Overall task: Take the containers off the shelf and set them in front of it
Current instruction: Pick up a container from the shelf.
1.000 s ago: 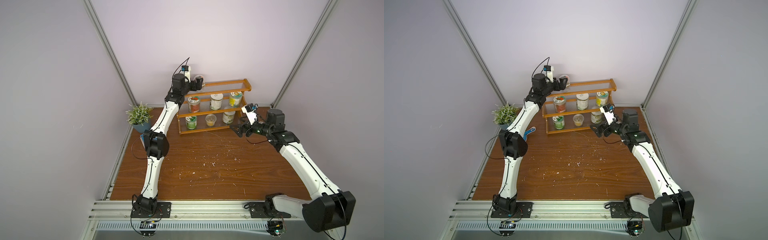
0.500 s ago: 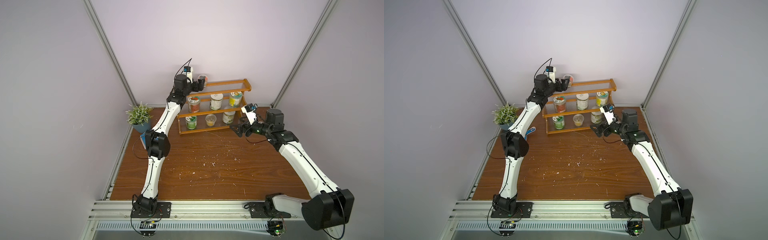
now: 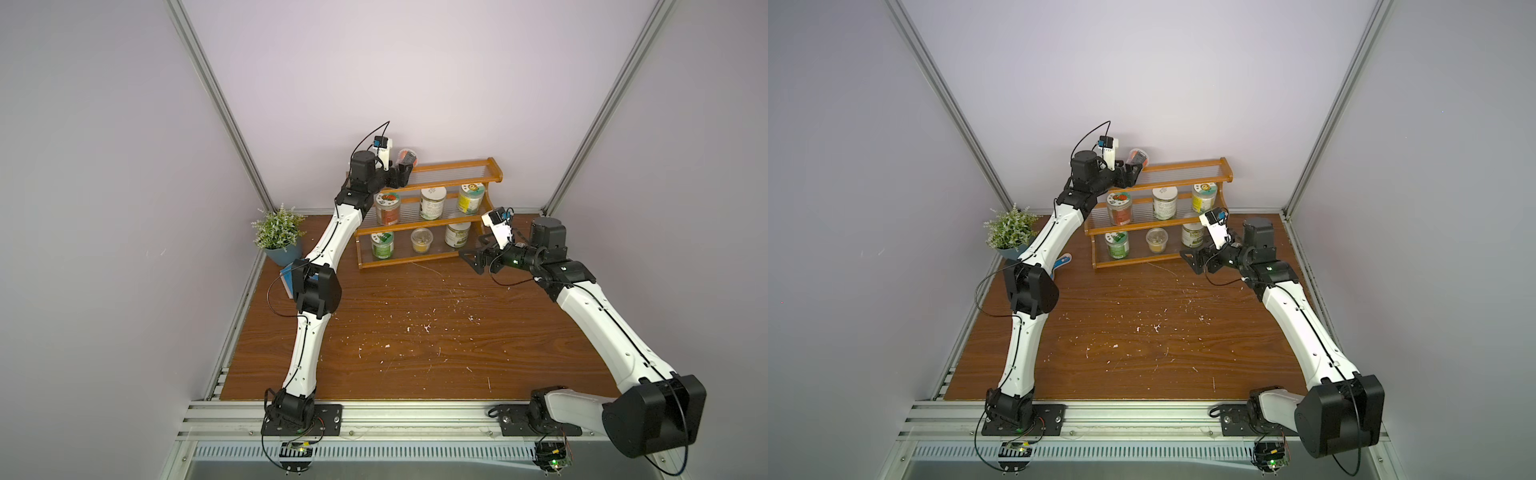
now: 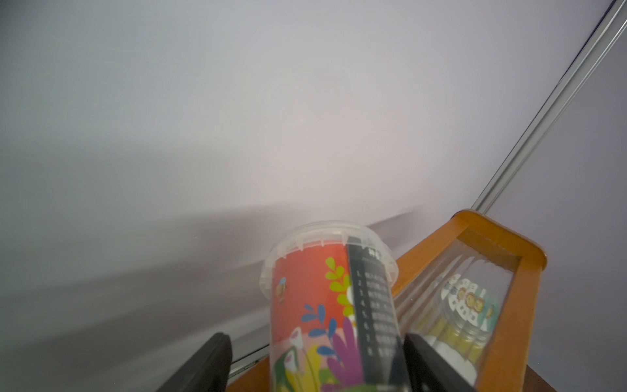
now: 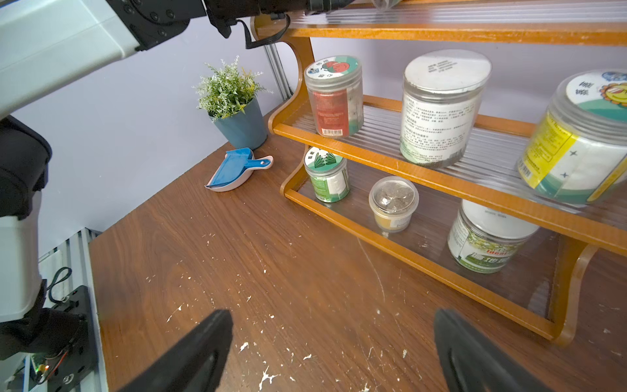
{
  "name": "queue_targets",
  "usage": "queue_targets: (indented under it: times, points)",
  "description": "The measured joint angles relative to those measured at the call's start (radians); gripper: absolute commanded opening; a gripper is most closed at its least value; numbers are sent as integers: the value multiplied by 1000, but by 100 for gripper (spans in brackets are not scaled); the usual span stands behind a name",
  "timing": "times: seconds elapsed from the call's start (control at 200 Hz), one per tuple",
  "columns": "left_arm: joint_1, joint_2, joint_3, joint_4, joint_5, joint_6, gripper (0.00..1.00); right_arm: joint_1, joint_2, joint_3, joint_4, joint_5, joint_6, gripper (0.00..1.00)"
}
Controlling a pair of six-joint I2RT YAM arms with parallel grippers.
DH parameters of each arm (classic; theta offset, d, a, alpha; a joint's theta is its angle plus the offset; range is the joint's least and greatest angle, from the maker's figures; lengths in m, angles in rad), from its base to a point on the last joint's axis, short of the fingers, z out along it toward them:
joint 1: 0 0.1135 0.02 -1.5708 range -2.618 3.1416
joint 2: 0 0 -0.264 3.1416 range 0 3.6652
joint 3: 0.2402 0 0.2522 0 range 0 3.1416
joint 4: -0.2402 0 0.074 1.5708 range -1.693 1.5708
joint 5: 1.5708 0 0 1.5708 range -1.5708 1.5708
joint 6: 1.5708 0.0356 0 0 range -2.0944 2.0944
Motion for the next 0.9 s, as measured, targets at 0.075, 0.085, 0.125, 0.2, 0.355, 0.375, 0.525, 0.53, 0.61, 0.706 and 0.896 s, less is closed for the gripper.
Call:
queue_targets:
  times: [0.075, 0.085, 0.125, 0.2, 0.355, 0.375, 0.525, 0.53, 0.61, 0.706, 0.896]
  points:
    - [0, 2, 0, 1, 10, 12, 80, 0, 0, 0, 0, 0, 0, 99]
    - [0, 2, 0, 1, 10, 14, 80, -1, 0, 0, 0, 0, 0, 99]
    - [0, 2, 0, 2, 13, 18, 80, -1, 0, 0, 0, 0, 0, 99]
    - [0, 4, 0, 5, 21, 22, 79, -1, 0, 0, 0, 0, 0, 99]
    - [0, 5, 0, 5, 34, 39, 74, -3, 0, 0, 1, -3, 0, 99]
    - [0, 5, 0, 5, 35, 39, 73, -3, 0, 0, 1, -3, 0, 99]
    - [-1, 5, 0, 1, 36, 44, 68, -6, 0, 0, 2, -3, 0, 99]
    - [-1, 5, 0, 1, 35, 44, 67, -6, 0, 0, 2, -3, 0, 99]
    - [-2, 5, 0, 1, 34, 43, 63, -6, 0, 0, 4, -3, 1, 99]
    - [-2, 5, 0, 1, 31, 43, 59, -6, 0, 0, 6, -3, 3, 99]
    - [-2, 5, 0, 3, 27, 49, 54, -6, 0, 0, 7, -3, 3, 99]
